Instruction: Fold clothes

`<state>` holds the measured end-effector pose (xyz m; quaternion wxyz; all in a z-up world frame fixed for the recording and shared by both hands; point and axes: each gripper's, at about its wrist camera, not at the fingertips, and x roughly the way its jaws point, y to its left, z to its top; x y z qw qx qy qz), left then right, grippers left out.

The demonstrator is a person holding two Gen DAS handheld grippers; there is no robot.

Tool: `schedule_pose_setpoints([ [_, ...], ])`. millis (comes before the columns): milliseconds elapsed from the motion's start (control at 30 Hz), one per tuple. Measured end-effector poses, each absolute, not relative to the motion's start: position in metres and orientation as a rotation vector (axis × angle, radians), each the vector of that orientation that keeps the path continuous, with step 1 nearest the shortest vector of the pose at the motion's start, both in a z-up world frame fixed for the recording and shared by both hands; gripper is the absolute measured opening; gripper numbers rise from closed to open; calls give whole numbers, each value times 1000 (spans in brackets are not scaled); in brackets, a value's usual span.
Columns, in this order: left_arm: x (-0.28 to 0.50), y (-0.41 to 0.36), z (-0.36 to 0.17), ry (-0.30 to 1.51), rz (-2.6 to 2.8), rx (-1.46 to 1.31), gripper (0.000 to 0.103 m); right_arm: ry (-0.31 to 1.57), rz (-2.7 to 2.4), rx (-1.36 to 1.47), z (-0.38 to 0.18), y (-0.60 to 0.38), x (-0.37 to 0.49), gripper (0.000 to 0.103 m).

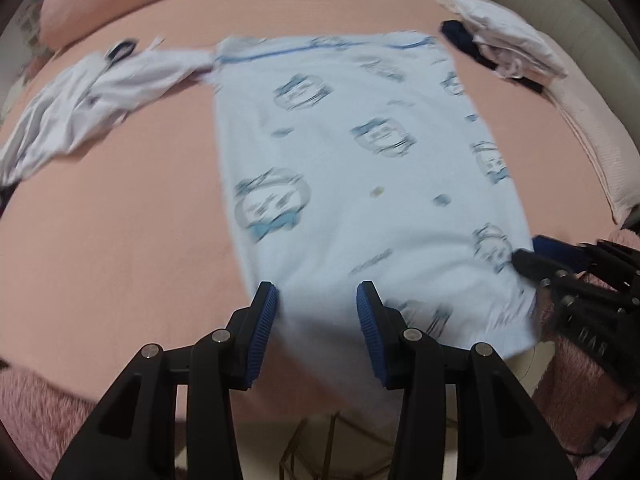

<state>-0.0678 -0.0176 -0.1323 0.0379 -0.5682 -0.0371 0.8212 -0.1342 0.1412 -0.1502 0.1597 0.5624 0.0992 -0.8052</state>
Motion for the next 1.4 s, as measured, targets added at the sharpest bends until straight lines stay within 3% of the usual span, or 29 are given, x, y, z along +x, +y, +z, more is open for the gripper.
schedule_pose_setpoints([
  [67, -62, -30, -130, -238, 2511, -1752, 46, 186, -2291, 1601, -148, 156, -131, 30],
  [167, -55, -35, -124, -425, 2437, -1644, 46, 182, -2275, 1603, -147, 155, -126, 31],
  [333, -50, -27, -136, -265, 2448, -1782, 46, 175, -2249, 1607, -146, 154, -117, 32],
  [633, -28, -49, -125, -576, 2350, -1678, 46, 108, -2220, 1561, -128, 166, -101, 33],
  [800, -15, -41, -123, -564, 2331, -1651, 45, 226, -2085, 1580, -137, 143, -82, 33],
  [867, -17, -40, -120, -559, 2380, -1622, 29, 289, -2043, 1579, -143, 129, -76, 33],
  [967, -20, -38, -123, -616, 2309, -1610, 29, 365, -2029, 1587, -149, 117, -73, 37],
  [1400, -31, -33, -129, -691, 2284, -1540, 28, 178, -2160, 1490, -135, 130, -89, 36],
])
